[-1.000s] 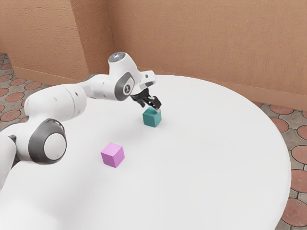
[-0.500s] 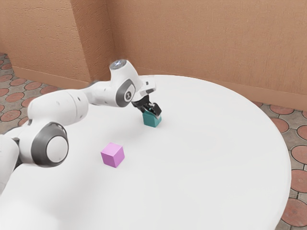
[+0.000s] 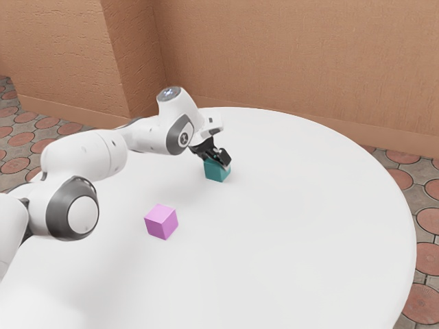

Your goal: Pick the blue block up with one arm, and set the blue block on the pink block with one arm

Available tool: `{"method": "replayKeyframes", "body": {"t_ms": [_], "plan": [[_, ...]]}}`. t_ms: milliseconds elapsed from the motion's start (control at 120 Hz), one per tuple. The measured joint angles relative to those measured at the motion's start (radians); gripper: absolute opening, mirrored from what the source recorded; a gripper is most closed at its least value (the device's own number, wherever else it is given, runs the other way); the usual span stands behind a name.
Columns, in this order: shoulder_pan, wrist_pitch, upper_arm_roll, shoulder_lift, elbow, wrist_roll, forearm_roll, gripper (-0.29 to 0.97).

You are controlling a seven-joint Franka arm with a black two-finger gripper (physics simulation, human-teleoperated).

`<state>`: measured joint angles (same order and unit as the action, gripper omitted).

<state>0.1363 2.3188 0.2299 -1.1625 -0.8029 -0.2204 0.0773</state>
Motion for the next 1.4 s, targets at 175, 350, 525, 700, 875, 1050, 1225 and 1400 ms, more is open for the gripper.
{"method": "replayKeyframes", "body": {"t_ms": [175, 350, 525, 700, 875, 1050, 1225, 1400], "plan": [[-0.001, 0.009, 0.001, -0.001, 0.0, -0.002, 0.0, 0.55], [0.0, 0.012, 0.002, 0.001, -0.001, -0.002, 0.001, 0.45], [0.001, 0.009, -0.001, 0.007, -0.002, 0.004, 0.01, 0.33], [0.002, -0.008, -0.014, 0.077, -0.051, 0.015, 0.017, 0.31], [0.016, -0.012, -0.068, 0.476, -0.558, 0.043, 0.011, 0.31], [0.066, 0.062, -0.079, 0.783, -1.026, 0.117, 0.01, 0.3], [0.081, 0.102, -0.077, 0.829, -1.122, 0.219, 0.01, 0.29], [0.086, 0.152, -0.079, 0.858, -1.182, 0.295, 0.007, 0.29]]}}
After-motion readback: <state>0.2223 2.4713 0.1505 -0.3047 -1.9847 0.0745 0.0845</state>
